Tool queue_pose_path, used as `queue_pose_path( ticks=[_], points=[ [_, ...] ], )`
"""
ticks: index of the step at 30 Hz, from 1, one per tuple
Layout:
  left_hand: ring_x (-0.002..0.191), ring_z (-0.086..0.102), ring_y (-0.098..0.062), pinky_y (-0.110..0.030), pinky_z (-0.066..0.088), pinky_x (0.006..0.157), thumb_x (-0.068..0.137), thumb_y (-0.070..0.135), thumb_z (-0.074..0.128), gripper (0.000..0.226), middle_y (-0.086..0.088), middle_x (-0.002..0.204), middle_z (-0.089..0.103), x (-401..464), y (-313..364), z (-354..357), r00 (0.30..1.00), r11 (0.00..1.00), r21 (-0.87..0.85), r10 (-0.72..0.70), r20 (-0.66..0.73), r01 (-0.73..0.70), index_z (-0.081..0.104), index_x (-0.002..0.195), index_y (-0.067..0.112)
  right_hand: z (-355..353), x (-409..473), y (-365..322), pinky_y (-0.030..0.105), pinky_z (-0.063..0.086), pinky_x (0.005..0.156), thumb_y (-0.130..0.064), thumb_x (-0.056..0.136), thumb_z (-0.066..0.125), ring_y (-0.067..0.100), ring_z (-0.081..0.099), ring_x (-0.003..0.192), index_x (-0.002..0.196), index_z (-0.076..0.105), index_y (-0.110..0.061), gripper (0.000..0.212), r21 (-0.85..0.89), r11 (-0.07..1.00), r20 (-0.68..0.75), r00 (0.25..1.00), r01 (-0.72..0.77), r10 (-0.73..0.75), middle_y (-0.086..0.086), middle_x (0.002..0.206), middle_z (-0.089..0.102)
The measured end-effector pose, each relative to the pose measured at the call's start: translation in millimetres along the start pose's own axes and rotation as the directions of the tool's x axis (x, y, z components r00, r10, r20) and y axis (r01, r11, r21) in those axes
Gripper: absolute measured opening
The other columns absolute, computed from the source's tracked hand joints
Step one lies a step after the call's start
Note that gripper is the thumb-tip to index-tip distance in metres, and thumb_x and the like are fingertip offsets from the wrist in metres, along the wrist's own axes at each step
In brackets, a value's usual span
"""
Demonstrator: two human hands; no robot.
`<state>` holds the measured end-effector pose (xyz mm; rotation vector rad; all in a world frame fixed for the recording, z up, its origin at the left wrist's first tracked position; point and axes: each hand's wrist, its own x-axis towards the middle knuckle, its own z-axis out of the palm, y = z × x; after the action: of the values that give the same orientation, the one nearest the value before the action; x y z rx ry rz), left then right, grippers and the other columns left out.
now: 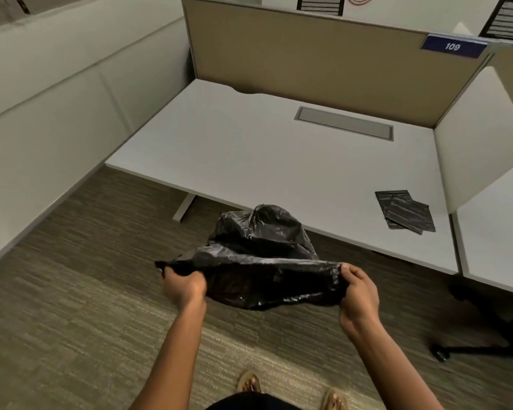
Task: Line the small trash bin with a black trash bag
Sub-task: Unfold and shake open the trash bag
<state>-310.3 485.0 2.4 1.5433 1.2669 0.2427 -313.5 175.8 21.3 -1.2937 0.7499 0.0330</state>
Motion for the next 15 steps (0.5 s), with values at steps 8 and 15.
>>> queue_pose_path(
  ticks=[8, 15],
  points=[
    [0.124, 0.062, -0.047, -0.058, 0.052, 0.106, 0.094, -0.012, 0.044, 0.049, -0.03, 0.137, 0.061, 24, -27, -5, 0.894, 0.843, -0.313, -0.369, 0.254, 0.437, 0.054, 0.14, -0.002, -12, -10, 58, 0.031, 0.055, 0.063, -0.008, 0.097, 0.06, 0.017, 0.071, 0.068, 0.091, 0.076, -0.006, 0.018, -0.22, 0.964, 0.044, 0.986, -0.15, 0.163, 0.009, 0.08, 0.077],
    [0.089, 0.066, -0.038, -0.046, 0.056, 0.087, 0.096, 0.012, 0.048, 0.023, -0.019, 0.116, 0.066, 23, -4, 16, 0.815, 0.817, -0.27, -0.357, 0.457, 0.51, 0.066, 0.104, 0.0, 14, 10, 37, 0.03, 0.049, 0.06, -0.021, 0.099, 0.057, 0.017, 0.062, 0.076, 0.09, 0.071, -0.017, 0.017, -0.185, 0.981, -0.129, 0.991, -0.053, 0.029, 0.004, 0.089, 0.068]
  ],
)
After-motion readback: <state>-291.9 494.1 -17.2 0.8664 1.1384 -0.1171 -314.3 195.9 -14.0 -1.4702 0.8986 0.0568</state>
